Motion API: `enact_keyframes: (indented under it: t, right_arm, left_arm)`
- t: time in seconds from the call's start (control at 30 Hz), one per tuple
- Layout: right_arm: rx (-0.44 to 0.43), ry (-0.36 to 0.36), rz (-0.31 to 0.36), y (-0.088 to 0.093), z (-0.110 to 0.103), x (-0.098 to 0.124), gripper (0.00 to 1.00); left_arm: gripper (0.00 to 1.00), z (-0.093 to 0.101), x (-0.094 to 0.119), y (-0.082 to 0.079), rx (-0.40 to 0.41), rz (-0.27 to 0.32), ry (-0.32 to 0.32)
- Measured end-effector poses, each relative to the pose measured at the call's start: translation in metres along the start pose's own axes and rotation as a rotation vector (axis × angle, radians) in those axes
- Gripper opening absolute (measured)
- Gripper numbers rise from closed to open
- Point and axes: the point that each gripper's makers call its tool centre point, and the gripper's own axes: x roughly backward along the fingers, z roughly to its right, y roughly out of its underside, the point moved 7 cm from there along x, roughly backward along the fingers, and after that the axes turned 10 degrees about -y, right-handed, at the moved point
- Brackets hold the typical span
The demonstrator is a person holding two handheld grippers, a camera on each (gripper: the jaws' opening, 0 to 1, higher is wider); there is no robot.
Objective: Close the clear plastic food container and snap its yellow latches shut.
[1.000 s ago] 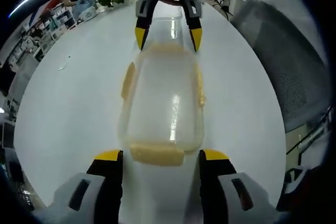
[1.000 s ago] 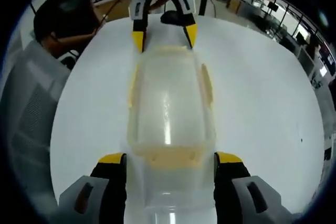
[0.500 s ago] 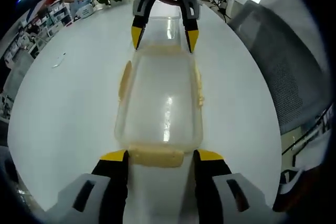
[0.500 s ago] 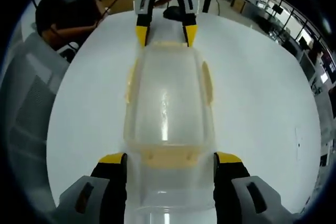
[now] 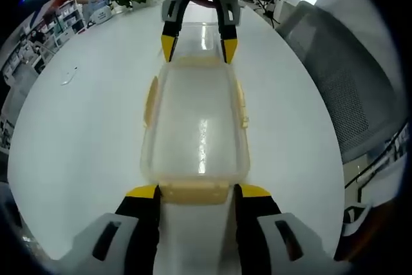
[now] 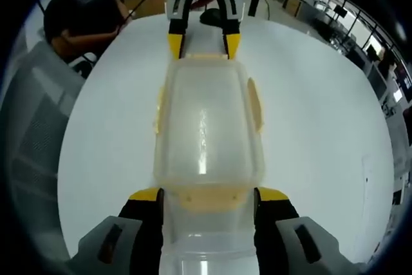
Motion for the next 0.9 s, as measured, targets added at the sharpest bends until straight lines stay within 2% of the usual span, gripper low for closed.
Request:
enact_keyframes:
  t: [0.07,0.13,0.3,0.37,0.9]
  right_arm:
    - [0.005,-0.008,-0.01,0.0006,-0.0003,-0.0001,0.53]
    - [0.011,-0.018,-0.021,0.0019,-0.0025,0.0009,0.47]
    - [0.012,-0.018,-0.026,0.0021,-0.0028,0.0009,0.45]
    - [0.011,-0.019,-0.035,0.0025,-0.0026,0.0014,0.4]
    - [0.004,-0.015,-0.04,0.0021,-0.0035,0.0009,0.4]
  left_arm:
    - [0.41,-0.001,0.0007,0.0004,-0.006,-0.003,0.0]
    - [0.41,-0.0009,0.0009,0.0007,-0.002,-0.004,0.002]
    - [0.41,-0.0015,0.001,0.001,-0.006,0.0,0.002]
    - [0.41,-0.0015,0.0011,0.001,-0.01,0.001,0.003]
    - [0.41,-0.0008,-0.0006,-0.0013,-0.014,-0.017,0.005]
